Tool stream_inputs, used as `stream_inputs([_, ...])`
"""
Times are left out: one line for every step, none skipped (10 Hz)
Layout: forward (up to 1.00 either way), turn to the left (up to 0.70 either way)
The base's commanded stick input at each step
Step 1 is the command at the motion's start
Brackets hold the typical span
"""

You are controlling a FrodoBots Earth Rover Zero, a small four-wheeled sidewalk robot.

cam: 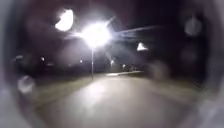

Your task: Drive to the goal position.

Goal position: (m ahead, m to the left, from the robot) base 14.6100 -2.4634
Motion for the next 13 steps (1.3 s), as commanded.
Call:
stream_inputs([1.00,0.09])
stream_inputs([1.00,0.06])
stream_inputs([1.00,0.05])
stream_inputs([1.00,0.04])
stream_inputs([1.00,0.04])
stream_inputs([1.00,0.05])
stream_inputs([1.00,0.06])
stream_inputs([1.00,0.06])
stream_inputs([1.00,0.06])
stream_inputs([1.00,0.06])
stream_inputs([1.00,0.06])
stream_inputs([1.00,0.06])
stream_inputs([1.00,0.05])
